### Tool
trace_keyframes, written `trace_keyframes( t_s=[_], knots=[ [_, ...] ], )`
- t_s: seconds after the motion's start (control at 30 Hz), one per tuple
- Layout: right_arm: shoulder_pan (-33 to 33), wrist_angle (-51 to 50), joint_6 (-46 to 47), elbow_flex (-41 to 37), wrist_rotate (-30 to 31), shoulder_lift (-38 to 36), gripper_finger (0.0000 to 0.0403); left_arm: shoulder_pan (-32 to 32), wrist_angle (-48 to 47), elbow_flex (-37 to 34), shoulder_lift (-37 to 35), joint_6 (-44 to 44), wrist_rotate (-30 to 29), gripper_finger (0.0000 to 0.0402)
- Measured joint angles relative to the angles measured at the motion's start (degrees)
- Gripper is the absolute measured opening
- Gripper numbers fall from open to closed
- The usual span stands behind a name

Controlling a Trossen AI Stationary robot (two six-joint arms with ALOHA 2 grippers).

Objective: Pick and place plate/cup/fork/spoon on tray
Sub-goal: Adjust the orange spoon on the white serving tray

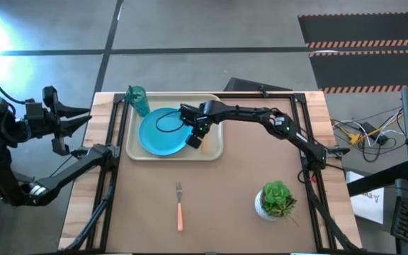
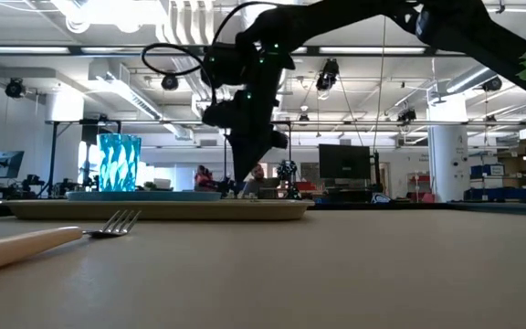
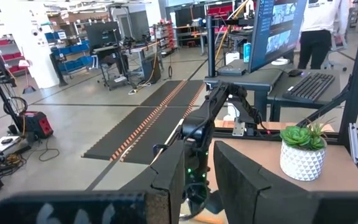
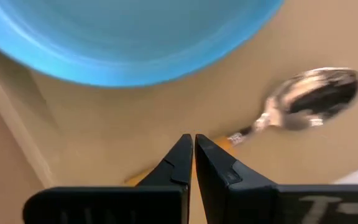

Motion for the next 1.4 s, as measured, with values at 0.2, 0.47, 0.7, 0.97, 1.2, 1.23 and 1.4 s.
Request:
trace_keyframes(
  t_s=[0.2, 0.47, 0.7, 0.97, 1.2, 1.23, 1.4],
  knots=[
    [-1.5, 2.2, 0.5, 0.0, -3.0, 0.0, 0.0009, 0.0, 0.0, 0.0, 0.0, 0.0, 0.0, 0.0070],
    [-1.2, 1.8, 0.7, -1.5, -3.7, 1.8, 0.0009, 0.0, 0.0, 0.0, 0.0, 0.0, 0.0, 0.0070],
    [-1.2, 4.7, 1.6, -5.7, -3.3, 1.7, 0.0009, 0.0, 0.0, 0.0, 0.0, 0.0, 0.0, 0.0070],
    [-1.2, 7.4, 2.2, -9.0, -3.3, 1.7, 0.0009, 0.0, -0.1, 0.0, 0.0, 0.0, 0.0, 0.0070],
    [-1.8, 8.5, 1.8, -8.7, -2.0, 1.7, 0.0009, 0.0, -0.5, 0.0, 0.0, -0.1, 0.0, 0.0070],
    [-1.9, 8.8, 1.7, -8.7, -1.5, 1.7, 0.0009, 0.0, -0.5, 0.0, 0.0, -0.1, 0.0, 0.0070],
    [-2.3, 8.9, 1.5, -8.3, 0.2, 1.7, 0.0009, 0.0, -0.5, 0.0, 0.0, -0.1, 0.0, 0.0070]
  ],
)
